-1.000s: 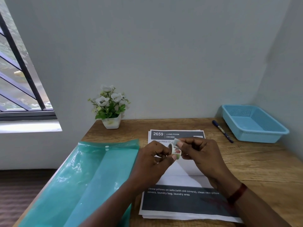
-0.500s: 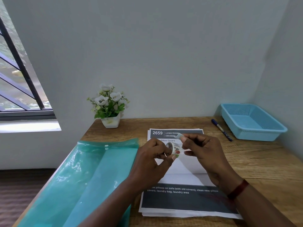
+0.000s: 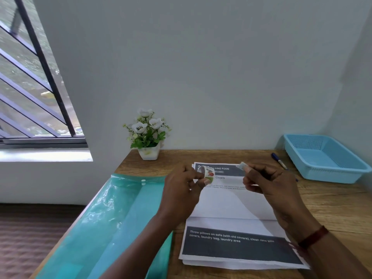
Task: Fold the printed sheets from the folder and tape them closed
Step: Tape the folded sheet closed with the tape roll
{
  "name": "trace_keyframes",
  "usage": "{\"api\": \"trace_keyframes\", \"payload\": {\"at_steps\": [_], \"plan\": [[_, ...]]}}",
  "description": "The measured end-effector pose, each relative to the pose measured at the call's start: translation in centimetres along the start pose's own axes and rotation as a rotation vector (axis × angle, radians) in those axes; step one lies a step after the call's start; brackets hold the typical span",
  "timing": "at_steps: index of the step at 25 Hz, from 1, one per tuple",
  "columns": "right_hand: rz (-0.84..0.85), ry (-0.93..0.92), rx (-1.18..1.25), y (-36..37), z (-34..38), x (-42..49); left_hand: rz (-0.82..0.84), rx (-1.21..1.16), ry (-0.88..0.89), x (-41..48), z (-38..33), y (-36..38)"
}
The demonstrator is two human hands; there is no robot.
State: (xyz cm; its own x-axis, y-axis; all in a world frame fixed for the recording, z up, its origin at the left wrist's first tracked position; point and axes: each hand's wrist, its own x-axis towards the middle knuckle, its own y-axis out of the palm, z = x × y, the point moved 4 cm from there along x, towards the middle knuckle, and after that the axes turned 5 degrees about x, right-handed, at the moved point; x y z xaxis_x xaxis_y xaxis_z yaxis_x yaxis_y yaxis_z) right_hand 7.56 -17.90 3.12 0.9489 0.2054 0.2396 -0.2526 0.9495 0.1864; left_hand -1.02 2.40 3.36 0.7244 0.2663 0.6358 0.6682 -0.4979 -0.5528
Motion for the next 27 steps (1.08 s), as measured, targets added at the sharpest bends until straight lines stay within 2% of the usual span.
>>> {"api": "trace_keyframes", "payload": {"at_steps": [3, 5, 9, 13, 17, 20, 24, 27], "plan": [[-0.003, 0.026, 0.038, -0.5, -0.1, 0.3, 0.018, 0.12, -0.166, 2.3, 1.2, -1.3], [0.015, 0.031, 0.061, -0.4, -0.2, 0.4, 0.02, 0.224, -0.195, 4.0, 2.4, -2.0], [0.039, 0.008, 0.095, -0.3, -0.2, 0.3, 0.083, 0.426, -0.134, 6.2, 5.6, -2.0], [0.055, 0.005, 0.061, -0.4, -0.7, 0.6, 0.168, 0.528, -0.121, 7.8, 9.0, -1.4], [0.048, -0.021, -0.009, -0.8, -1.2, 1.1, 0.279, 0.558, -0.117, 8.6, 10.5, -0.6], [0.029, -0.051, -0.091, -1.2, -1.5, 1.6, 0.354, 0.623, -0.045, 8.8, 11.1, 0.2], [0.004, -0.139, -0.268, -1.7, -1.6, 2.3, 0.396, 0.652, 0.024, 9.0, 11.6, 1.1], [-0.04, -0.168, -0.267, -2.4, -1.7, 3.0, 0.408, 0.669, 0.049, 9.2, 11.9, 1.5]]}}
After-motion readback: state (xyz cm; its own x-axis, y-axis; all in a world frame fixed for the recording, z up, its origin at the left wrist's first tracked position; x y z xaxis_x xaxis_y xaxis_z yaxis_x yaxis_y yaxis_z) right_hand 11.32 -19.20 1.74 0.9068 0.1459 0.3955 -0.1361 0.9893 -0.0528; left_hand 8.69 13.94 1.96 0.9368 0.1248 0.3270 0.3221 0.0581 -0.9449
